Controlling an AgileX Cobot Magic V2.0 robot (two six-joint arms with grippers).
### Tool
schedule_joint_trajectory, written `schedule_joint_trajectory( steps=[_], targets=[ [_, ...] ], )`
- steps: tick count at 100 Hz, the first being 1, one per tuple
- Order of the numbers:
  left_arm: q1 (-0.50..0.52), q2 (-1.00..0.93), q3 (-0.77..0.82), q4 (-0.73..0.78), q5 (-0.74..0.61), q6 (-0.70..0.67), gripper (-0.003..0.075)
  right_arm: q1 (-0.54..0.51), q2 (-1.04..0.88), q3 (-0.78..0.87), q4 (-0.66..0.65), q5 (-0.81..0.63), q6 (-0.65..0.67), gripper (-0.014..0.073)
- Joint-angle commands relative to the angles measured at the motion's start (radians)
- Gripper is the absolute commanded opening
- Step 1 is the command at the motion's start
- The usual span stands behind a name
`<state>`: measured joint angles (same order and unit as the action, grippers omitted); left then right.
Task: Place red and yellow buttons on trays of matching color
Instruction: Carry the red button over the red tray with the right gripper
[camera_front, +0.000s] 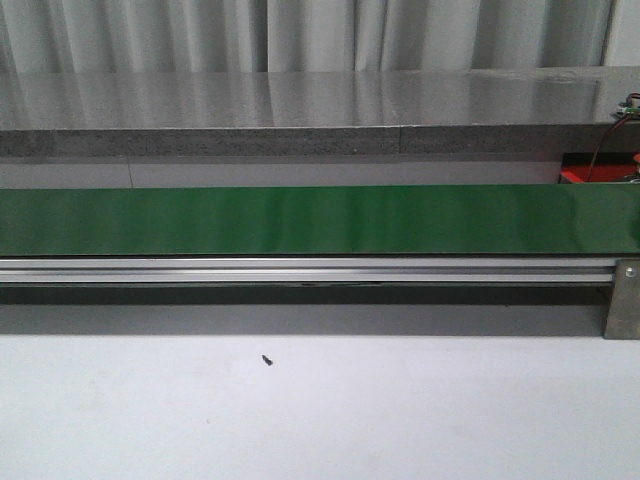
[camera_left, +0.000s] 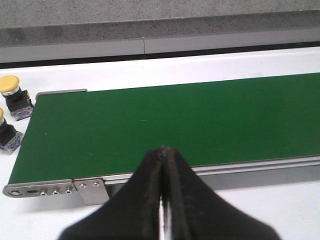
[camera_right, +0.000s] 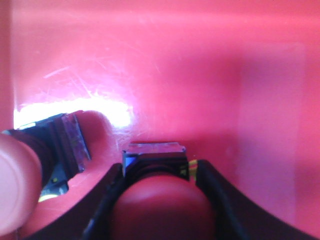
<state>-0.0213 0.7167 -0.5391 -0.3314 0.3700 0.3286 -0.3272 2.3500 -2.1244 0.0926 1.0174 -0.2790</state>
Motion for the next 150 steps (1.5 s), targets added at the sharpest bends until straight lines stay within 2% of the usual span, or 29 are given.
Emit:
schedule_joint_trajectory(
  steps=[1, 10, 17, 34, 43, 69, 84, 107, 130, 150],
  targets=[
    [-0.007, -0.005, -0.027, -0.016, -0.071, -0.003, -0.0020, -0.010, -0.067, -0.036, 0.003, -0.036, 0.001, 0.0206],
    [-0.007, -0.005, -0.027, -0.016, -0.071, -0.003, -0.0020, -0.010, -0.066, -0.036, 0.003, -0.033, 0.001, 0.0209],
    [-0.007, -0.005, -0.027, -0.016, -0.071, -0.003, -0.0020, -0.010, -0.066, -0.036, 0.004, -0.028, 0.001, 0.0251],
    [-0.007, -0.005, -0.027, -0.016, -0.071, -0.003, -0.0020, -0.010, -0.067, -0.036, 0.004, -0.033, 0.001, 0.0505],
    [-0.007, -0.005, -0.027, -0.016, -0.068, -0.003, -0.0020, -0.010, -0.070, -0.036, 0.004, -0.036, 0.001, 0.0570],
    [-0.007, -0.005, -0.027, -0.016, -0.064, -0.003, -0.0020, -0.010, -0.133, -0.036, 0.010, -0.054, 0.003, 0.0573],
    [-0.007, -0.005, -0.027, -0.016, -0.053, -0.003, -0.0020, -0.010, -0.205, -0.036, 0.056, -0.054, 0.003, 0.0573],
    [-0.007, -0.005, -0.027, -0.016, -0.048, -0.003, -0.0020, 0.003, -0.348, -0.036, 0.124, 0.060, 0.003, 0.0573],
    [-0.007, -0.005, -0.027, -0.016, -0.047, -0.003, -0.0020, 0.063, -0.537, -0.030, 0.138, 0.097, 0.003, 0.0573],
    [-0.007, -0.005, -0.027, -0.016, -0.046, -0.003, -0.0020, 0.126, -0.730, 0.114, 0.138, 0.097, -0.011, 0.0573]
  ],
)
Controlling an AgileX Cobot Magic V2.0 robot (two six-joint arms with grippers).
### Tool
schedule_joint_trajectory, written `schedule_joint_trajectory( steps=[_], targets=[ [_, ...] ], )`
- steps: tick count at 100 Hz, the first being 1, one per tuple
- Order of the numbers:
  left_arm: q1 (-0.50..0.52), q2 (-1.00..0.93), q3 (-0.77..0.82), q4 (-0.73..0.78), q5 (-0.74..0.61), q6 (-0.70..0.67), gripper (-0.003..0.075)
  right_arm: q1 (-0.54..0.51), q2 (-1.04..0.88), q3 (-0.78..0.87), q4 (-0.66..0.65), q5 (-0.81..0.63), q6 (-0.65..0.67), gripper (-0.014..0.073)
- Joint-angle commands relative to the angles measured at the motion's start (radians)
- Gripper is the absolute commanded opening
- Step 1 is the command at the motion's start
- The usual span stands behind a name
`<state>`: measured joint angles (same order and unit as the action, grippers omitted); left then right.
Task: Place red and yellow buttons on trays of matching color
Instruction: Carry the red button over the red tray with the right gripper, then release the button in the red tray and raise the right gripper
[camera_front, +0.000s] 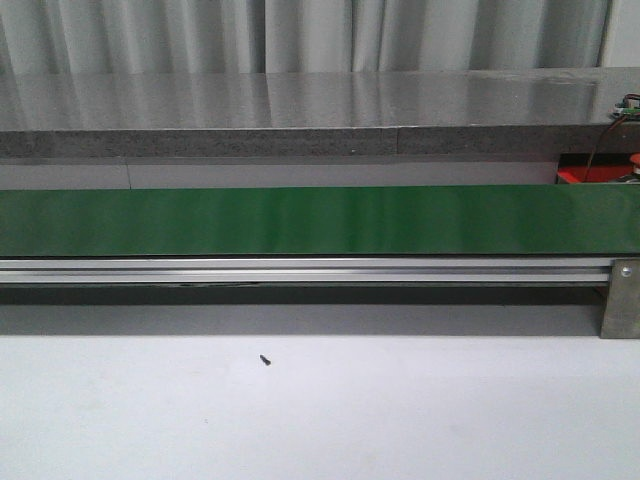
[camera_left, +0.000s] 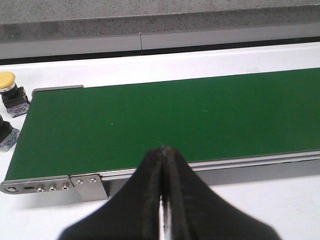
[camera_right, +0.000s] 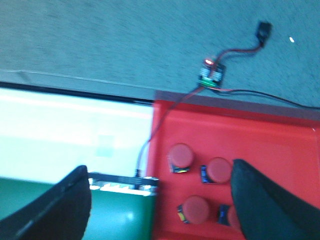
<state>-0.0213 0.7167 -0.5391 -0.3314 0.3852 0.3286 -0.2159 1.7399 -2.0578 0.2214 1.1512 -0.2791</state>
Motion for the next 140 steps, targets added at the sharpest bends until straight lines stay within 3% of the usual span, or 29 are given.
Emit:
schedule_joint_trajectory(
  steps=[1, 60, 79, 97, 107, 133, 140],
  targets=[
    [-0.007, -0.005, -0.027, -0.016, -0.061, -0.003, -0.0020, 0.016, -0.127, 0.056, 0.009, -0.037, -0.011, 0.0573],
    [-0.007, -0.005, -0.027, -0.016, -0.061, -0.003, -0.0020, 0.022, -0.841, 1.081, 0.028, -0.432, -0.064, 0.0573],
    [-0.007, -0.005, -0.027, -0.016, -0.061, -0.003, -0.0020, 0.023, -1.003, 1.296, 0.080, -0.538, -0.064, 0.0572],
    [-0.007, -0.005, -0.027, -0.016, -0.061, -0.003, -0.0020, 0.035, -1.092, 1.382, 0.105, -0.560, -0.064, 0.0562],
    [-0.007, -0.005, -0.027, -0.016, -0.061, -0.003, -0.0020, 0.066, -1.096, 1.387, 0.105, -0.557, -0.064, 0.0473],
    [-0.007, -0.005, -0.027, -0.016, -0.061, -0.003, -0.0020, 0.083, -1.096, 1.387, 0.104, -0.557, -0.064, 0.0001],
    [-0.007, -0.005, -0.027, -0.016, -0.061, -0.003, -0.0020, 0.083, -1.096, 1.387, 0.104, -0.557, -0.063, -0.0069]
  ],
)
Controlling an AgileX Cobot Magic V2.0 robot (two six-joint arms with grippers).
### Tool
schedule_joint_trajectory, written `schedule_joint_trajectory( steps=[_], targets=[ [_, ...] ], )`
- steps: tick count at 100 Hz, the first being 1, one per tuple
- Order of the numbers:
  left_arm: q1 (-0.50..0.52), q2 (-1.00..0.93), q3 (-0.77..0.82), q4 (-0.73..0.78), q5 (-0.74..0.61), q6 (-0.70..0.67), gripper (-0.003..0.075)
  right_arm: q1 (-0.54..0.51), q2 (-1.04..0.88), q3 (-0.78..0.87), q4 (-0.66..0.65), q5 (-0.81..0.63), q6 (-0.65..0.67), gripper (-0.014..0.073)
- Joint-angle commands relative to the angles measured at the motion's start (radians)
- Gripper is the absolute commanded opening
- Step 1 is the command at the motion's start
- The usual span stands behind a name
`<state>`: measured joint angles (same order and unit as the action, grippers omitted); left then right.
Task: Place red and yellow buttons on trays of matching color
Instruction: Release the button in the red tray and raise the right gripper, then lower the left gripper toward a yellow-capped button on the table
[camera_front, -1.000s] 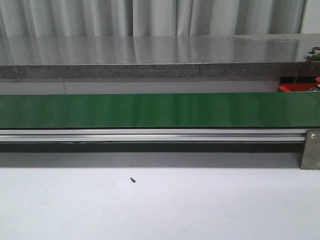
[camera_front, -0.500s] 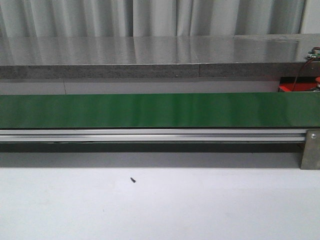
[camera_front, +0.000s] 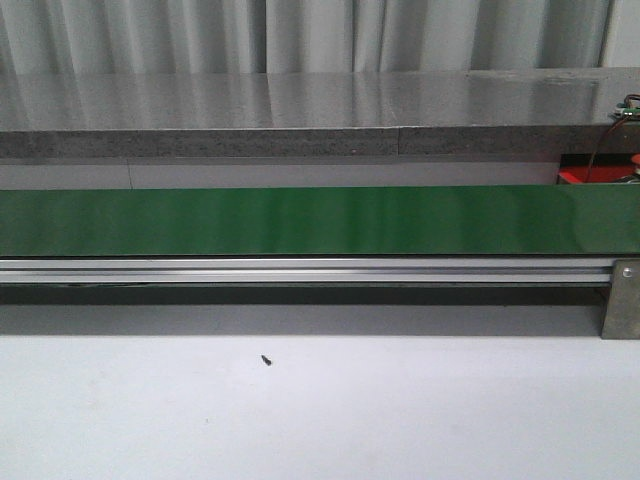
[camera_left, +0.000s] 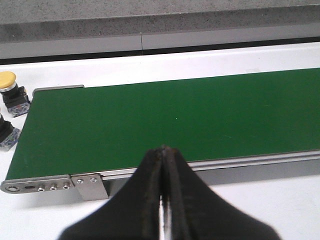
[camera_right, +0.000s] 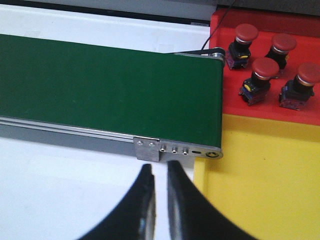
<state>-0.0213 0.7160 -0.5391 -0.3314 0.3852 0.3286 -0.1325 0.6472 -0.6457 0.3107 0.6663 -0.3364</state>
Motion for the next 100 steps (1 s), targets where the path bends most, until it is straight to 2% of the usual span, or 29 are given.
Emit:
schedule_joint_trajectory(
  steps=[1, 29, 36, 48, 62, 73, 86, 100],
  targets=[
    [-0.007, -0.004, -0.027, -0.016, -0.061, -0.003, -0.0020, 0.000, -0.003, -0.025, 0.015, -0.072, -0.006, -0.0066],
    [-0.007, -0.004, -0.029, -0.016, -0.063, -0.003, -0.0017, 0.000, -0.003, -0.025, 0.015, -0.066, -0.006, -0.0068],
    [-0.007, -0.004, -0.034, -0.016, -0.061, -0.003, 0.0007, 0.000, -0.003, -0.025, 0.016, -0.066, -0.006, -0.0068],
    [-0.007, -0.004, -0.034, -0.016, -0.065, -0.003, 0.0152, 0.000, -0.003, -0.025, 0.016, -0.066, -0.006, -0.0068],
    [-0.007, -0.004, -0.034, -0.016, -0.067, -0.003, 0.0426, 0.000, -0.003, -0.025, 0.016, -0.066, -0.006, -0.0068],
    [-0.007, -0.004, -0.036, -0.016, -0.088, -0.003, 0.0583, 0.000, -0.003, -0.025, 0.016, -0.066, -0.006, -0.0068],
    [-0.003, 0.005, -0.062, -0.014, -0.098, -0.003, 0.0606, 0.000, -0.003, -0.025, 0.016, -0.066, -0.006, -0.0068],
    [0.071, 0.083, -0.179, -0.008, -0.042, -0.003, 0.0606, 0.000, -0.003, -0.025, 0.016, -0.066, -0.006, -0.0068]
  ],
)
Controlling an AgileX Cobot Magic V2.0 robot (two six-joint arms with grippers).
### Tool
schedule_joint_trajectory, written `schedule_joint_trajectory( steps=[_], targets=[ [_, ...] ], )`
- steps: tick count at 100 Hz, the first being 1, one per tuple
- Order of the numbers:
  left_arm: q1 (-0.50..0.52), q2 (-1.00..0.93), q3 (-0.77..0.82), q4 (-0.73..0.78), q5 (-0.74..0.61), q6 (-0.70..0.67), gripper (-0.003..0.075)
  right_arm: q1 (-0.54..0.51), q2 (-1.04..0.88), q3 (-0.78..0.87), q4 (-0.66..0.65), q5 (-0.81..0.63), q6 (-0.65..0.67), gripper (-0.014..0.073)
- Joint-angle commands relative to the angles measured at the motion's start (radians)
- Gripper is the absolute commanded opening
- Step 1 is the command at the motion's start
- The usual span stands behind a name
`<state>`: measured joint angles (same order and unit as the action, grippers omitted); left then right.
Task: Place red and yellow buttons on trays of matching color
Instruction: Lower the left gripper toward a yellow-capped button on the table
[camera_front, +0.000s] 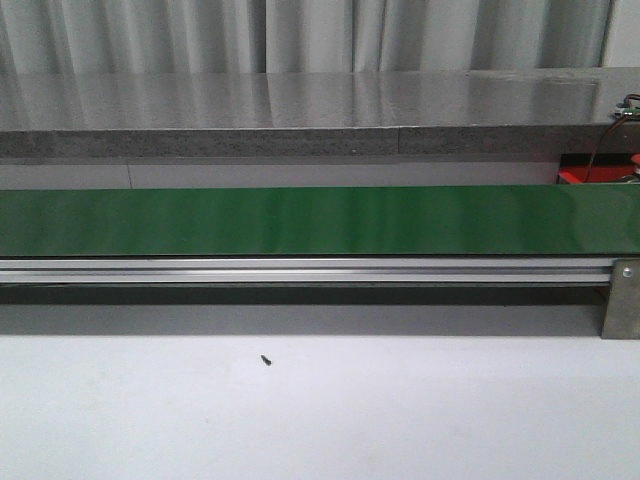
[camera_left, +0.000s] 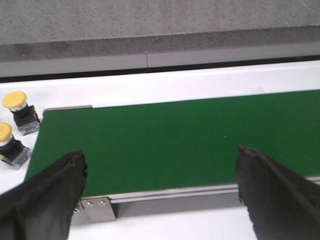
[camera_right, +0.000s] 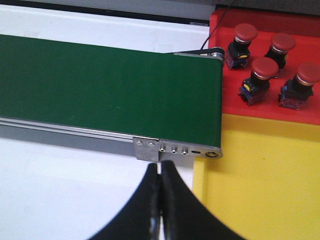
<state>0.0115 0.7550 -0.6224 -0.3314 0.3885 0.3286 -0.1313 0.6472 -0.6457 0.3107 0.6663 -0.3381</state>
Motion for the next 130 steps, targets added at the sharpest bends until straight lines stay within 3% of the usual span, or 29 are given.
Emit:
schedule_joint_trajectory(
  steps=[1, 29, 44, 72, 130],
  targets=[
    [0.050, 0.056, -0.111, -0.008, -0.042, -0.003, 0.0606, -0.001, -0.003, -0.025, 0.016, -0.066, -0.004, -0.0068],
    [0.339, 0.375, -0.471, -0.014, 0.166, -0.034, 0.0579, -0.001, -0.003, -0.025, 0.016, -0.066, -0.004, -0.0068],
    [0.415, 0.564, -0.626, -0.016, 0.191, -0.034, 0.0567, -0.001, -0.003, -0.025, 0.016, -0.066, -0.004, -0.0068],
    [0.434, 0.848, -0.831, 0.013, 0.296, -0.034, 0.0567, -0.001, -0.003, -0.025, 0.016, -0.066, -0.004, -0.0068],
    [0.436, 1.082, -0.895, 0.147, 0.245, -0.077, 0.0567, -0.001, -0.003, -0.025, 0.016, -0.066, -0.004, -0.0068]
  ],
)
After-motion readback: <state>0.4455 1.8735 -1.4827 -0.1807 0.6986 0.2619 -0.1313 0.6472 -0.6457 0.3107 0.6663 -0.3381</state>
